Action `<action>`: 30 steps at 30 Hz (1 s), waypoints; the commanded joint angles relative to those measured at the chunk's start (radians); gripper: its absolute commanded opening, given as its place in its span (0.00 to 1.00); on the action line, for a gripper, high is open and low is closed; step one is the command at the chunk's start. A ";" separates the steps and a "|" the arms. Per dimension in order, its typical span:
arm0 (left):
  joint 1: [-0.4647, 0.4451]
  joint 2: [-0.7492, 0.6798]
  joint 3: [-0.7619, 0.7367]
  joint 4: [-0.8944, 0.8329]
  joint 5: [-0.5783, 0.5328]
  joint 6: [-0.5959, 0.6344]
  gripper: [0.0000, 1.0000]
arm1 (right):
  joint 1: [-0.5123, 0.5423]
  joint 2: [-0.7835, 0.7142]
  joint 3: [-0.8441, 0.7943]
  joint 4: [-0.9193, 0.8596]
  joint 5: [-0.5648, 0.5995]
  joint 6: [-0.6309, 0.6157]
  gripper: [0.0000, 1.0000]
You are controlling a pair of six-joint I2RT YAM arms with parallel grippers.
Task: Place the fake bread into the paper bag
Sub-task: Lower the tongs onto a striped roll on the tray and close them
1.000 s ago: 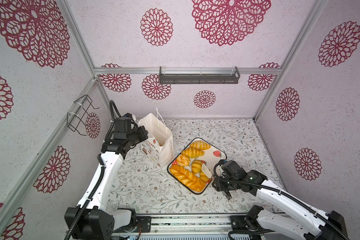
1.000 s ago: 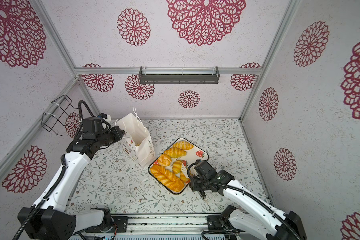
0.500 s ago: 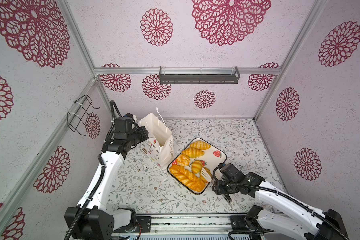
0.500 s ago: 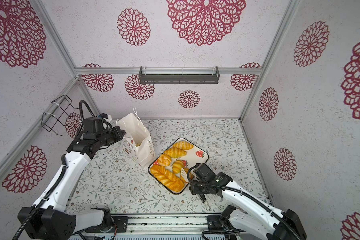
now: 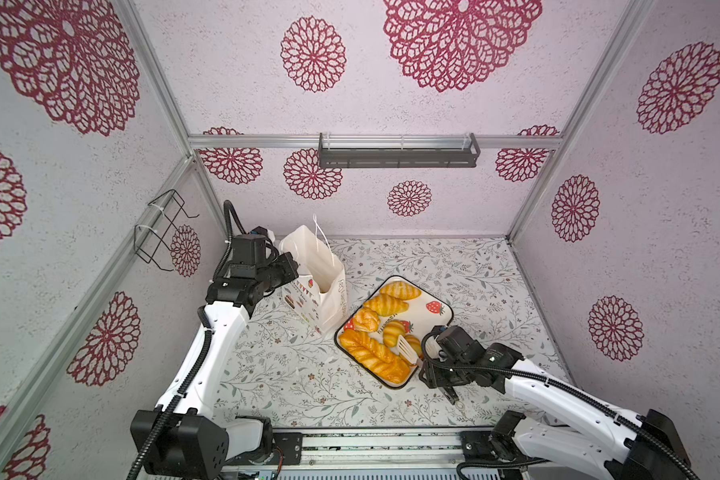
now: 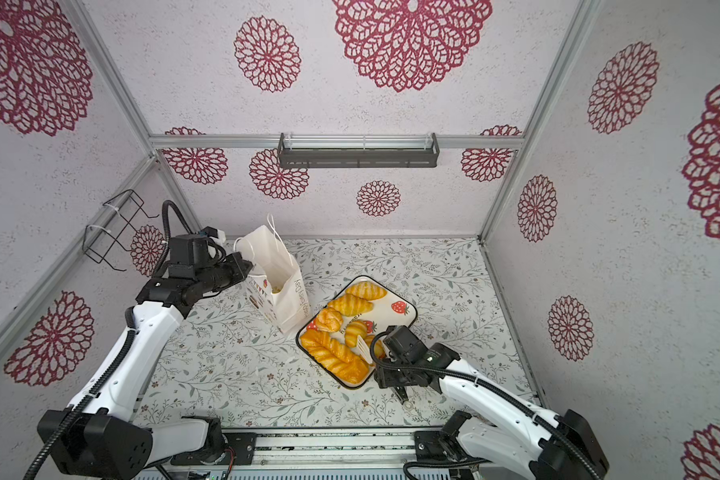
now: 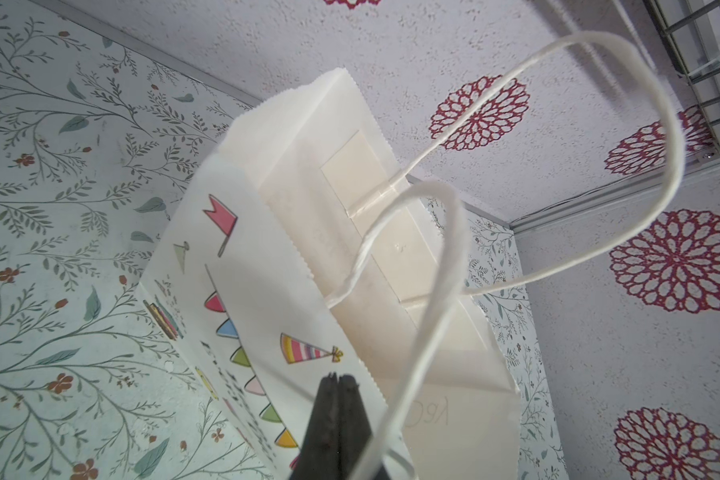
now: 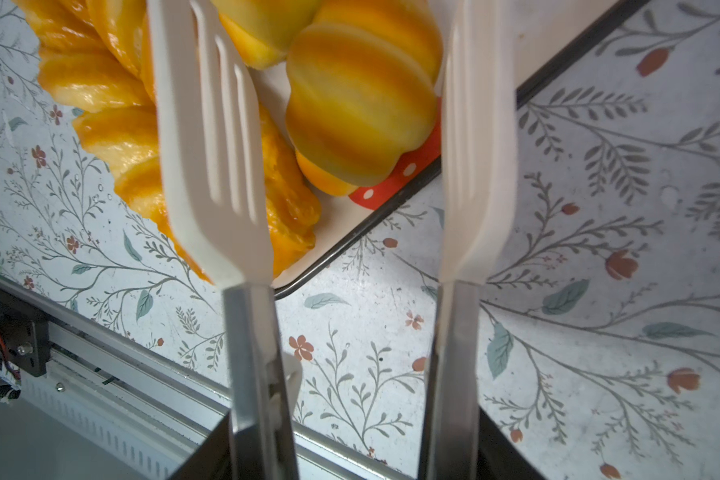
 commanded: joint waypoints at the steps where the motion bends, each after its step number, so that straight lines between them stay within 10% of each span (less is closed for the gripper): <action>1: -0.010 0.010 0.005 0.014 0.000 -0.005 0.00 | 0.006 0.004 -0.005 0.022 0.003 -0.002 0.53; 30: -0.021 -0.002 -0.007 0.015 -0.011 -0.004 0.00 | -0.028 -0.068 0.039 -0.063 0.112 -0.019 0.23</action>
